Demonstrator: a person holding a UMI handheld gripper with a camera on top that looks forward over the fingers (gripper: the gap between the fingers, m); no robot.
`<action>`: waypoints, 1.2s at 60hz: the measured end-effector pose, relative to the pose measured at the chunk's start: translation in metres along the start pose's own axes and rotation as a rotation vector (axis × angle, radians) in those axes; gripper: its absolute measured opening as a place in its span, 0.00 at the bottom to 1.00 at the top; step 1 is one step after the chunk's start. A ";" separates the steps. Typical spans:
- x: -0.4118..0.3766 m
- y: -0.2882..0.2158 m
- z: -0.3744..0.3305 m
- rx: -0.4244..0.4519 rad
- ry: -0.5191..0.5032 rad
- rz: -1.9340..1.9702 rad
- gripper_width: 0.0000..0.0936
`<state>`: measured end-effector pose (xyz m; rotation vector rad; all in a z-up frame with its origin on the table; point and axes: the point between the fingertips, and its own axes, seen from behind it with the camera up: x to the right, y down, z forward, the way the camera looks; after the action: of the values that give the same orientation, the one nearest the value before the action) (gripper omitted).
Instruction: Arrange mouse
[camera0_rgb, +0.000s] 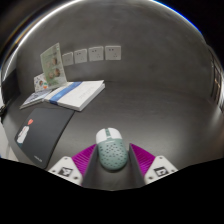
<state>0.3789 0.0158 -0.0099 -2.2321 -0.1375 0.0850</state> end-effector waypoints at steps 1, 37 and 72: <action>0.002 -0.001 0.001 0.001 0.006 0.004 0.66; -0.039 -0.175 -0.119 0.372 0.106 0.157 0.46; -0.322 -0.038 0.048 0.078 0.129 0.035 0.46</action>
<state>0.0516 0.0354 -0.0056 -2.1557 -0.0242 -0.0347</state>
